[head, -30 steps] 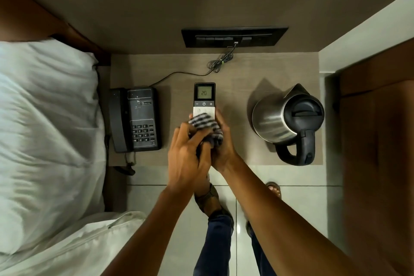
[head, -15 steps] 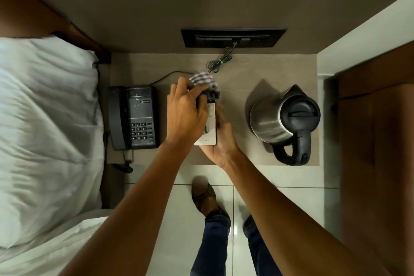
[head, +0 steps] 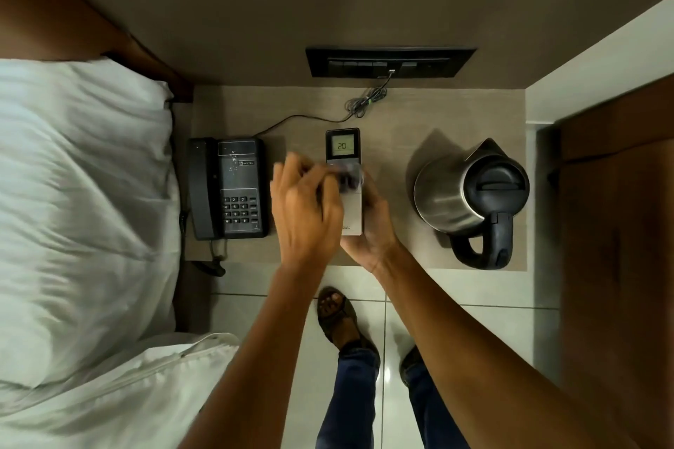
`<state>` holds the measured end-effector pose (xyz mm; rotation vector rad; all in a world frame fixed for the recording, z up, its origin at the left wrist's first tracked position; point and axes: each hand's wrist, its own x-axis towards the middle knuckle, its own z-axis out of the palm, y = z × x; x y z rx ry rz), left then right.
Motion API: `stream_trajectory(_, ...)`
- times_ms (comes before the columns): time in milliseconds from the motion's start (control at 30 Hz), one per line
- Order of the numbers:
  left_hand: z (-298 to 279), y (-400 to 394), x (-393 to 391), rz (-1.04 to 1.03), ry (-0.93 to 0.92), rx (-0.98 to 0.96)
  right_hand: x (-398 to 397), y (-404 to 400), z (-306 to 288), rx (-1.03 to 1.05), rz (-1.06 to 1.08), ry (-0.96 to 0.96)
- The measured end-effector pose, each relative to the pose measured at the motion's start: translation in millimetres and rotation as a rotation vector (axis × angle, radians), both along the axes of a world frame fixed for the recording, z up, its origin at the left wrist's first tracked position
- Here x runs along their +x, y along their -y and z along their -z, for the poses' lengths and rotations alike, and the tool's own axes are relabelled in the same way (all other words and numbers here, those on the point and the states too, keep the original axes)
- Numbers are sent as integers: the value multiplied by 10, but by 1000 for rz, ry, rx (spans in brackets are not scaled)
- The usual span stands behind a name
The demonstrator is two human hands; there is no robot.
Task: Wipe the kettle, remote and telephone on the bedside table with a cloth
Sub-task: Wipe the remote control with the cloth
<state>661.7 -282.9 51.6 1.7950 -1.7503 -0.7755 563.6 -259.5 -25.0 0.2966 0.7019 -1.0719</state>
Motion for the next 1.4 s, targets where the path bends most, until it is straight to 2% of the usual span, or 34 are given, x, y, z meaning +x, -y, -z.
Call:
stream_trajectory(100, -51, 504, -152, -47, 29, -62, 63, 52, -50, -22, 39, -5)
stream_trajectory(200, -22, 645, -240, 66, 141, 26, 48, 110, -94, -61, 62, -22)
stream_trajectory(333, 48, 231, -193, 191, 217, 75, -43, 59, -36, 1, 67, 9)
stream_trajectory(500, 79, -468, 43, 260, 198, 105, -97, -26, 69, 39, -72, -3)
stream_trajectory(633, 120, -733, 227, 209, 149, 168, -45, 12, 198, 78, -94, -87)
stream_trajectory(800, 154, -787, 362, 116, 79, 202, 9, -5, 347, 143, -123, -277)
stream_trajectory(1067, 269, -841, 476, 79, 54, 229, 37, 3, 367, 277, -338, -799)
stream_trajectory(1400, 361, -870, 530, 90, 52, 288, 48, 87, 471, 253, -208, -940)
